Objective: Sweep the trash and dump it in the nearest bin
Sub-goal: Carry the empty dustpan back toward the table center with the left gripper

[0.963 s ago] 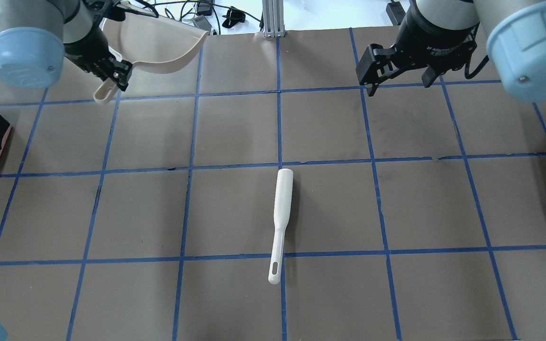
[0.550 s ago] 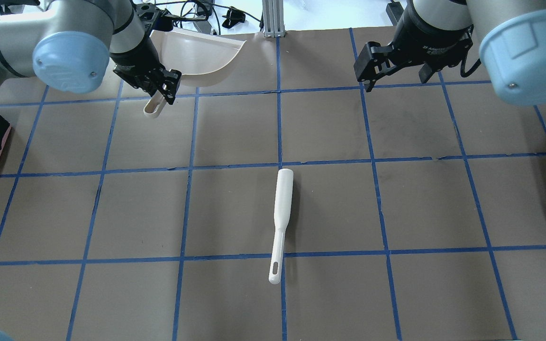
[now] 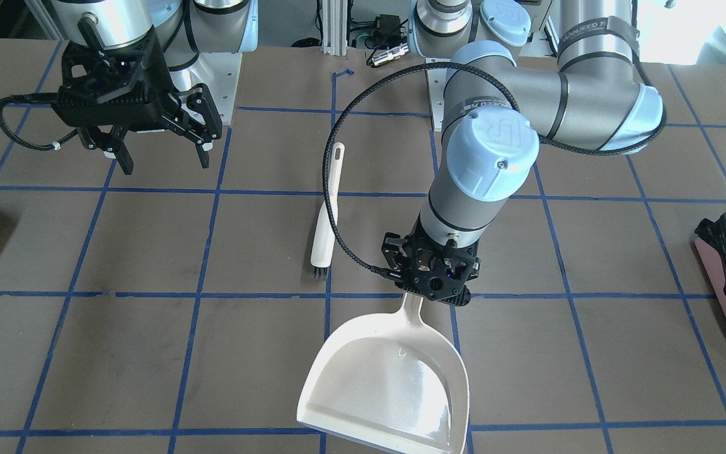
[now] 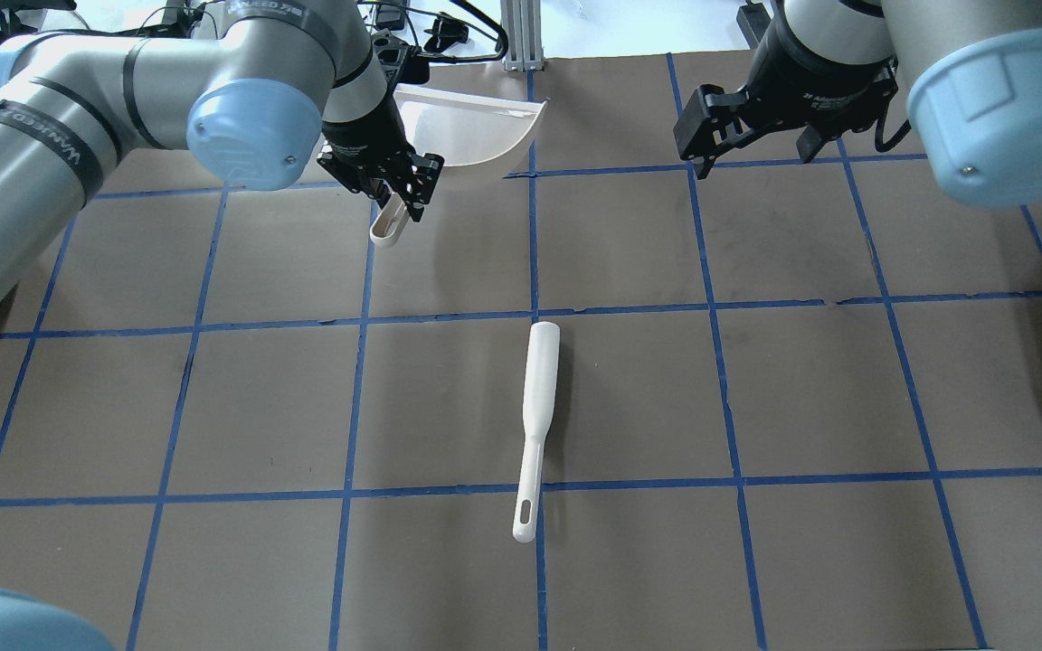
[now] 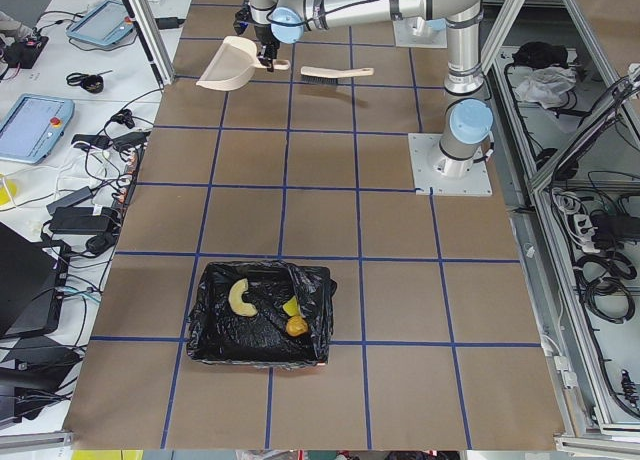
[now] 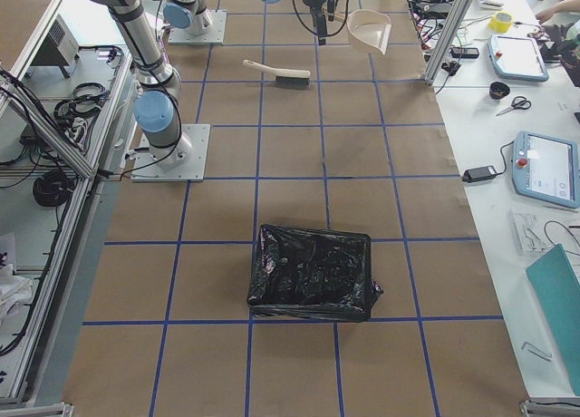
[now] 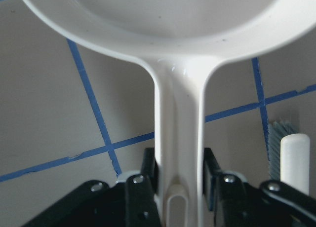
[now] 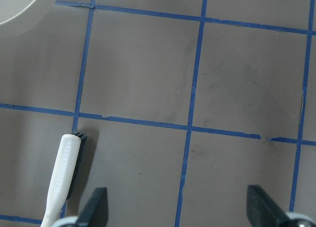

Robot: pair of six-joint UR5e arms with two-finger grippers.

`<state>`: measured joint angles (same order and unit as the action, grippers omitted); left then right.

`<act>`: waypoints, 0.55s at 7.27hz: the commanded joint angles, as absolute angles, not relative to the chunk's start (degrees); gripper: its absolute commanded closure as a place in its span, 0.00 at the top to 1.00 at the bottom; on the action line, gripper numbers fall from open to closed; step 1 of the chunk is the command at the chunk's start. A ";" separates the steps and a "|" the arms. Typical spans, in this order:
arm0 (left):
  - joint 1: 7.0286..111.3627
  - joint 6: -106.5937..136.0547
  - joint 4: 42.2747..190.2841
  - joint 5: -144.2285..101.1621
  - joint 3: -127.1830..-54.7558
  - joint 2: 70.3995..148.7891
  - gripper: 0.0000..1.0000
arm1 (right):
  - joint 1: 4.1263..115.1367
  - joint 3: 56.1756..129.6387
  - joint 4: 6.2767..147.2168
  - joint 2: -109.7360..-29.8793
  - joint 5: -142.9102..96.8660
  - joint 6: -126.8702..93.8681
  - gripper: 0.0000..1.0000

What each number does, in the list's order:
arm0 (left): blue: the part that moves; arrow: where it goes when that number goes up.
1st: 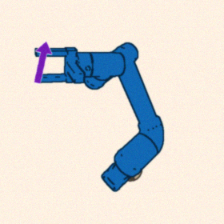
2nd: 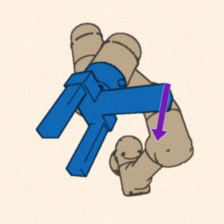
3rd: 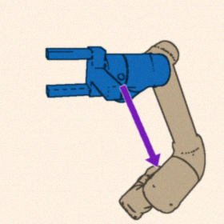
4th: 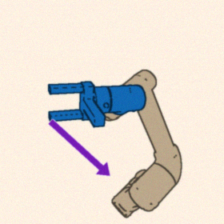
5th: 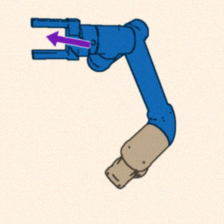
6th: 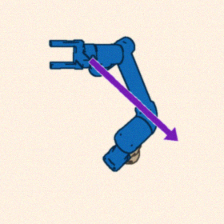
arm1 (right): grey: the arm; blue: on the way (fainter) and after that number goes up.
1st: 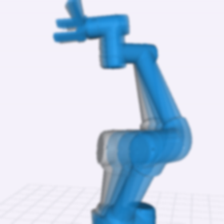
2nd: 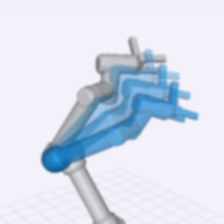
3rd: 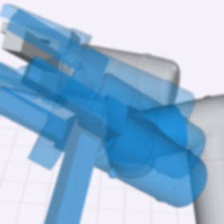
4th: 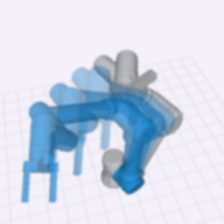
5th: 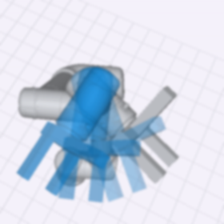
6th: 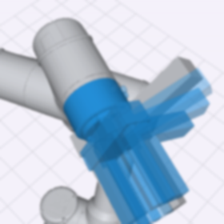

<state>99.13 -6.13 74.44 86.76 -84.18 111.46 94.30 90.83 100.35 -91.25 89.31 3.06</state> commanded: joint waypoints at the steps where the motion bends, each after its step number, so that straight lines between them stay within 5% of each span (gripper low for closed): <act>1: 103.51 0.15 74.09 86.75 -81.83 115.21 0.00 | 94.31 90.97 102.73 -90.88 89.30 2.99 1.00; 4: 105.55 5.62 71.46 85.26 -80.07 119.43 0.00 | 94.31 90.97 103.36 -90.88 89.30 2.99 1.00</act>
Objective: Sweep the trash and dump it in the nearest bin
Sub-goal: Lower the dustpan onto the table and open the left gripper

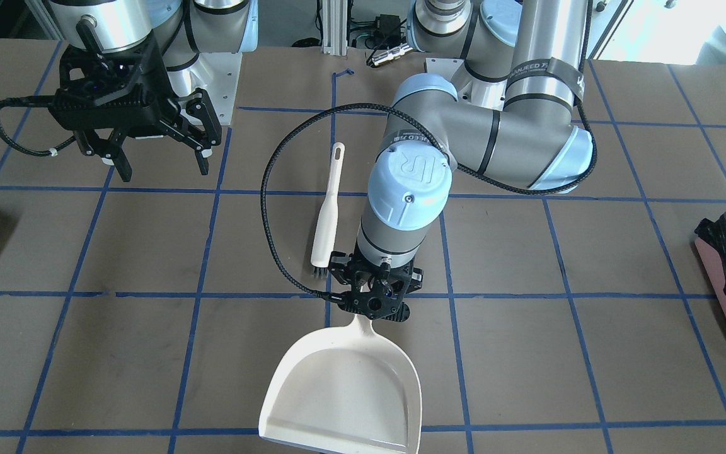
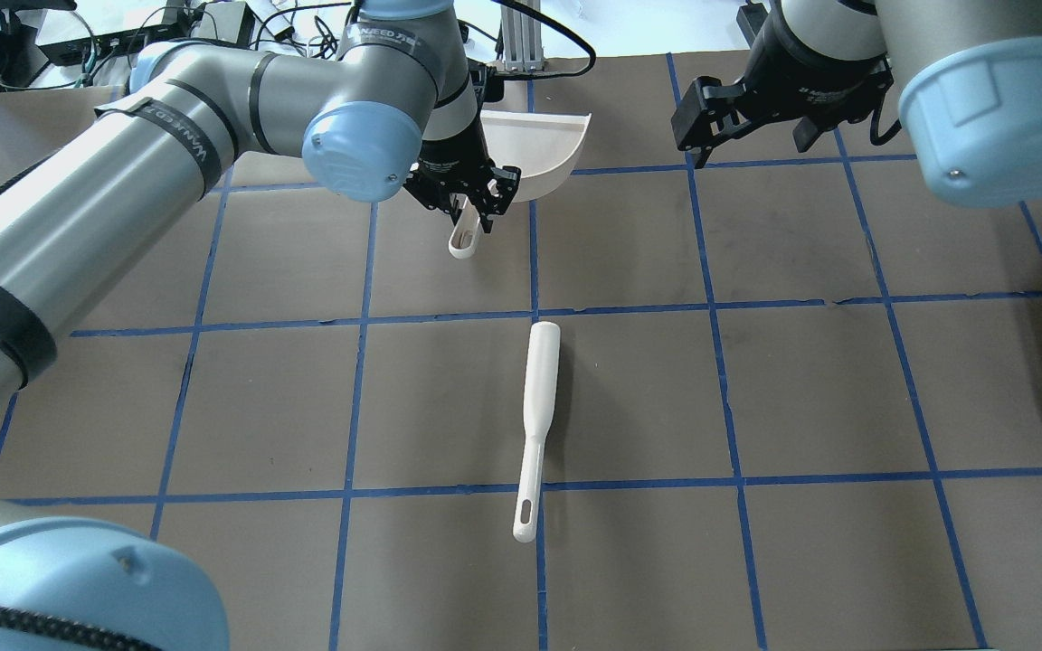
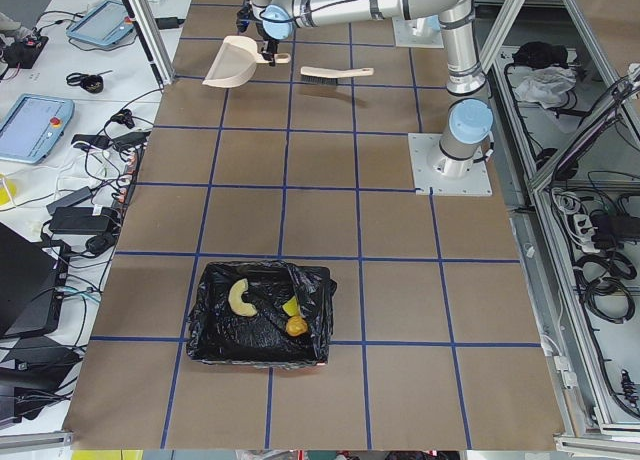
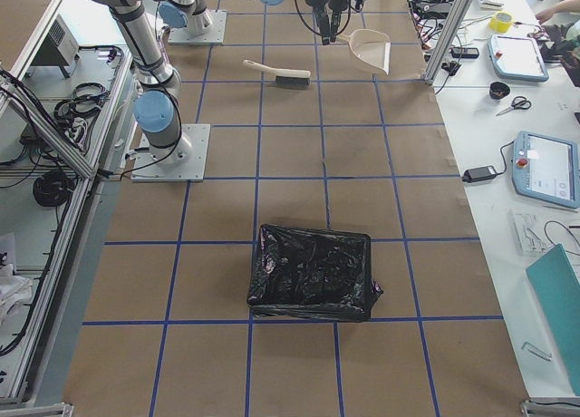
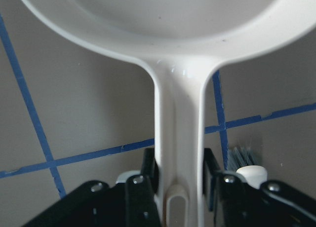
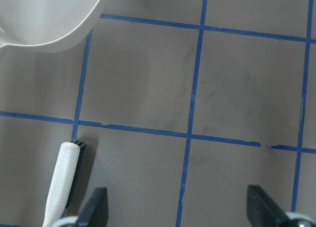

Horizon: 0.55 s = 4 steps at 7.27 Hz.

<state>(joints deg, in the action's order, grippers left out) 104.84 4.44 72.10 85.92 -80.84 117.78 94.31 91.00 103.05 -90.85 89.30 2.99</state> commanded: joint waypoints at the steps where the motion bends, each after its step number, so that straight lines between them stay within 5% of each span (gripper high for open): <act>1: 105.64 7.63 71.46 83.86 -79.46 120.49 0.00 | 94.31 90.97 103.97 -90.79 89.30 3.08 1.00; 4: 106.52 10.44 71.46 84.02 -79.19 123.13 0.00 | 94.39 91.41 104.59 -90.79 89.38 2.99 1.00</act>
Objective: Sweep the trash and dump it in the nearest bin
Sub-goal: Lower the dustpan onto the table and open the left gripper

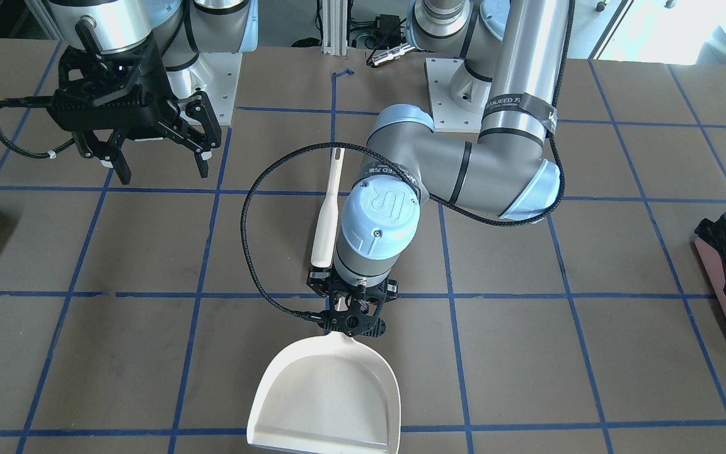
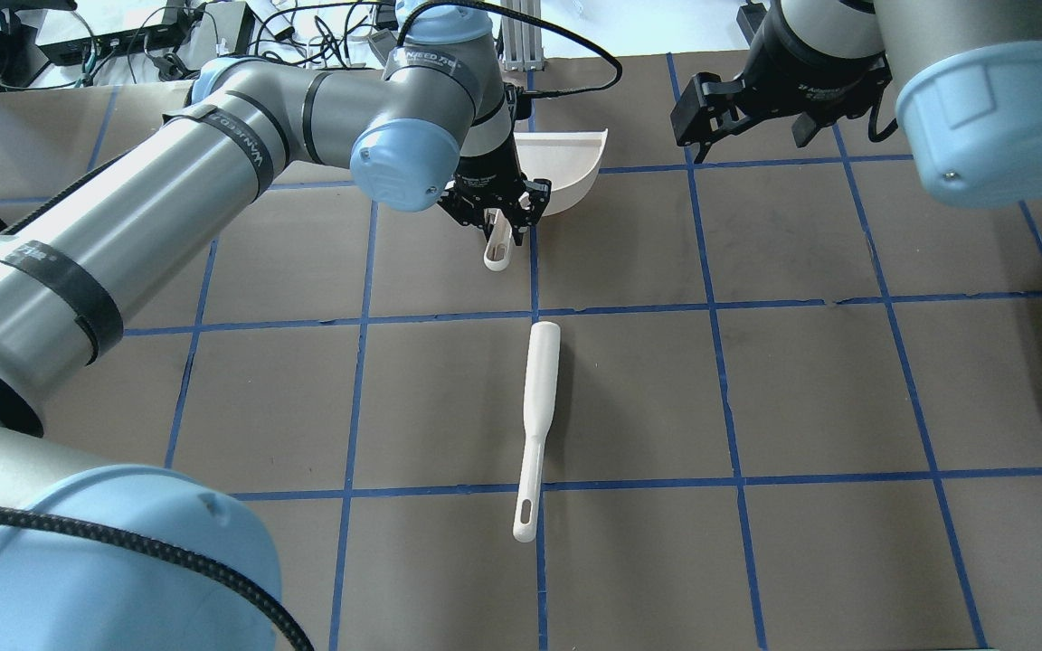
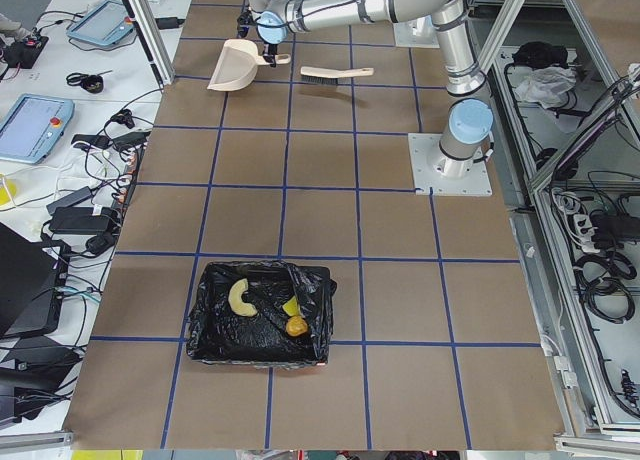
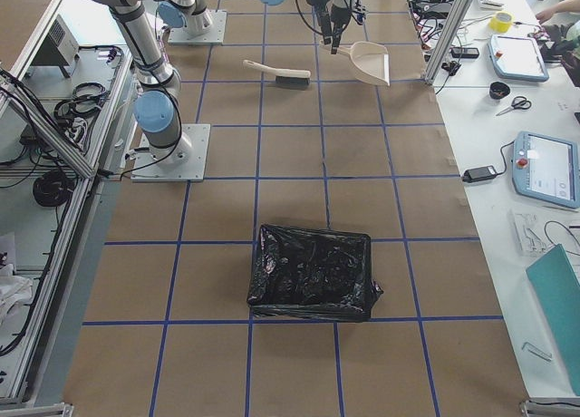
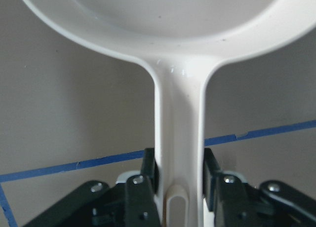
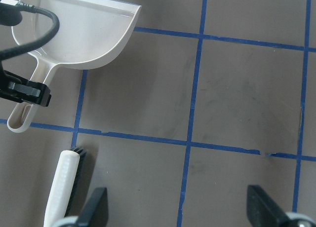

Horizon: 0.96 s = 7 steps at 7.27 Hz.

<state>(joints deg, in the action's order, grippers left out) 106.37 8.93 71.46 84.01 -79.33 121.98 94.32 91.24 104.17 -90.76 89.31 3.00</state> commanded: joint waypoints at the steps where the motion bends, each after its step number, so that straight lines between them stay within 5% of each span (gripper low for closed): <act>1: 106.70 11.07 71.46 84.20 -79.19 123.05 0.00 | 94.39 91.49 105.81 -90.70 89.30 2.99 1.00; 7: 107.84 12.30 71.54 84.99 -79.19 123.48 0.00 | 94.39 91.58 106.88 -90.62 89.30 2.90 1.00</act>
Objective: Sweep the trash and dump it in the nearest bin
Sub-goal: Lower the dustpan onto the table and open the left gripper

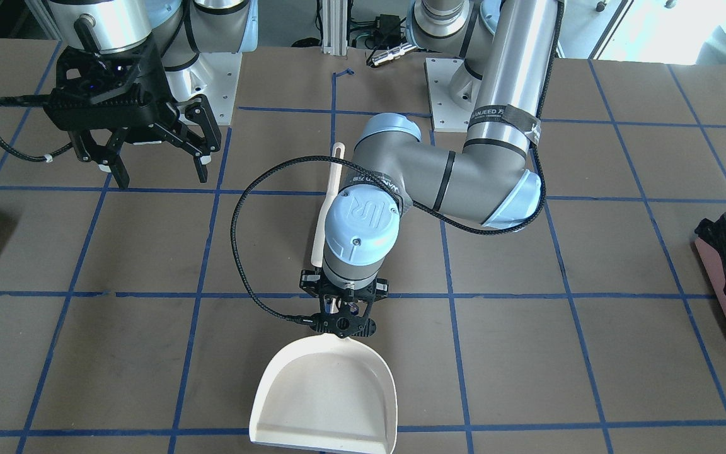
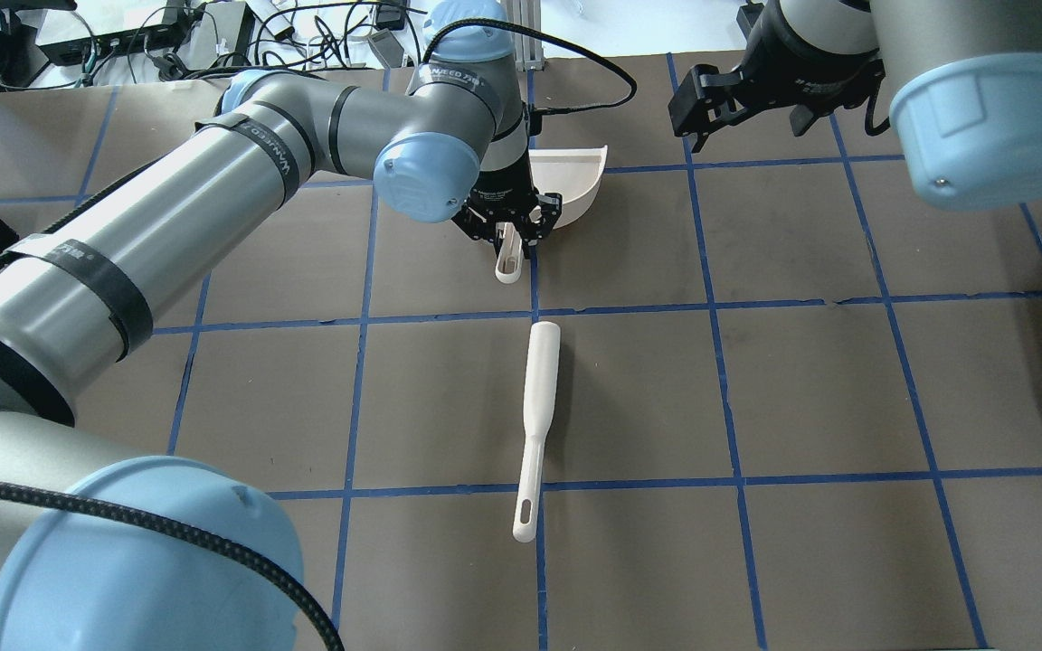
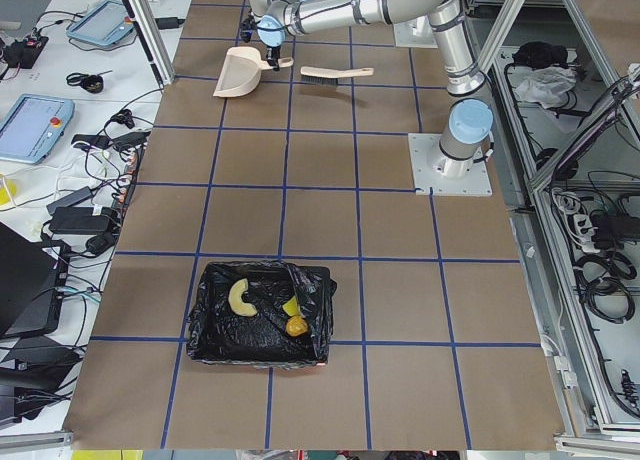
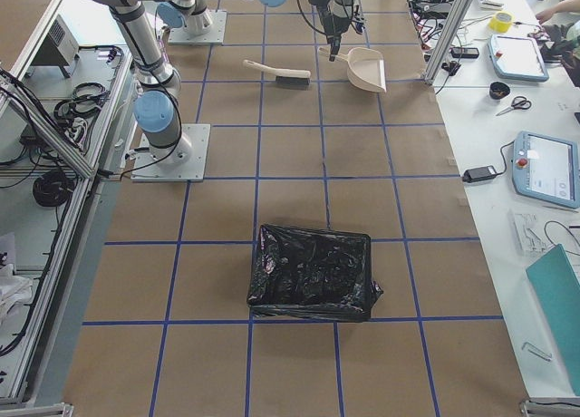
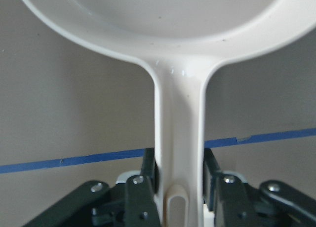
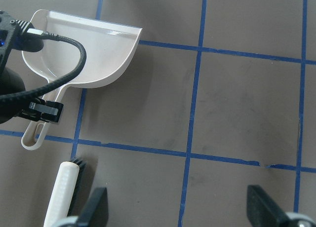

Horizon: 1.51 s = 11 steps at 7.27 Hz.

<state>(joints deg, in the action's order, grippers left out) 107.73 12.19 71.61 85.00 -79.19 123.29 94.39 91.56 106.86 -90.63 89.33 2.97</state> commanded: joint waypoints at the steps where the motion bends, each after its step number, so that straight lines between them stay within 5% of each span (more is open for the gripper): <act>1: 107.84 12.30 71.54 84.99 -79.19 123.75 0.00 | 94.39 91.58 106.88 -90.62 89.30 2.90 1.00; 4: 108.81 13.01 71.46 84.90 -79.19 123.93 0.00 | 94.39 91.58 106.88 -90.62 89.30 2.90 1.00; 5: 108.90 13.09 71.37 84.99 -79.19 124.10 0.23 | 94.39 91.58 106.88 -90.35 89.30 2.90 1.00; 6: 108.90 12.75 71.37 84.99 -79.28 124.36 0.61 | 94.39 91.58 106.96 -89.66 89.30 2.81 1.00; 8: 108.90 12.13 70.40 85.17 -79.37 124.89 0.96 | 94.39 91.58 108.10 -89.56 89.21 2.72 1.00; 11: 108.90 11.78 71.10 88.22 -79.19 121.04 1.00 | 94.39 91.49 108.28 -89.47 89.30 2.72 1.00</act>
<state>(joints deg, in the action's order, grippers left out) 108.90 11.96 70.66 86.45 -79.23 122.76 94.40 91.51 108.19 -89.56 89.25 2.77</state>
